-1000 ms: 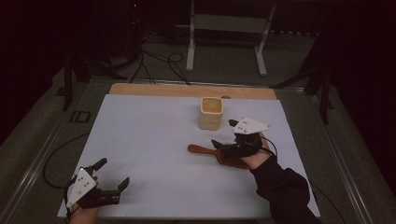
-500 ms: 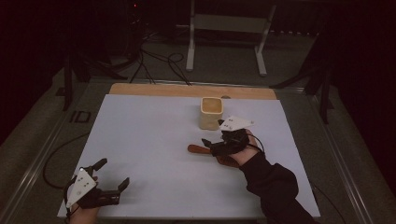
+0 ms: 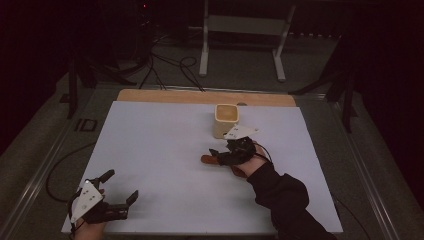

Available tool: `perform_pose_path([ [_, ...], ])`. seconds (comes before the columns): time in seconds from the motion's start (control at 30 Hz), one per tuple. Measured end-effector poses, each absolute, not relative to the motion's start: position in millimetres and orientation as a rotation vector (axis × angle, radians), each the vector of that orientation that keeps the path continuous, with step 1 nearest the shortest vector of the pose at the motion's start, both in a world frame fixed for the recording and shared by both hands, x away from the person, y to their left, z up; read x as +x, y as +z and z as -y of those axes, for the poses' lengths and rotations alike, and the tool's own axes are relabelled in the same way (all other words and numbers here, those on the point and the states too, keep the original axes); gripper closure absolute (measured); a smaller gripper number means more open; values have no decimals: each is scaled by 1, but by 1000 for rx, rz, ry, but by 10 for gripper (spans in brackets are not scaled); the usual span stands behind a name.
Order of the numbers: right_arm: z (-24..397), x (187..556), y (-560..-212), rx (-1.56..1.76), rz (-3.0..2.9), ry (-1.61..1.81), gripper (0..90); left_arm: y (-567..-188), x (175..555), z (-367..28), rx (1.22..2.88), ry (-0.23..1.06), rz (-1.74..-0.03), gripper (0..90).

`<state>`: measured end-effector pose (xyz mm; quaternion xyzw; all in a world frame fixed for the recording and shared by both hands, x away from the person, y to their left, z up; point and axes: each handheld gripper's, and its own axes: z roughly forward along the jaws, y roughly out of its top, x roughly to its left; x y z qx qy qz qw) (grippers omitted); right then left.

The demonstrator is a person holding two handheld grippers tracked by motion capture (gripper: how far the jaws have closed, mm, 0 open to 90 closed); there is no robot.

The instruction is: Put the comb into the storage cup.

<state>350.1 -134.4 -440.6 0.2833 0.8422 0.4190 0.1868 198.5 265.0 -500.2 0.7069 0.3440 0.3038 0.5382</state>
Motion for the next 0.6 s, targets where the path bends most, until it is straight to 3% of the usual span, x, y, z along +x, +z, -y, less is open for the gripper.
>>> perform_pose_path([
  [0.37,119,360,-457,841,-2407,1077,586,-500,199,-265,1685,723,-818,0],
  [0.6,113,367,-465,879,-2429,1016,717,-501,199,-265,1684,722,-818,0],
])
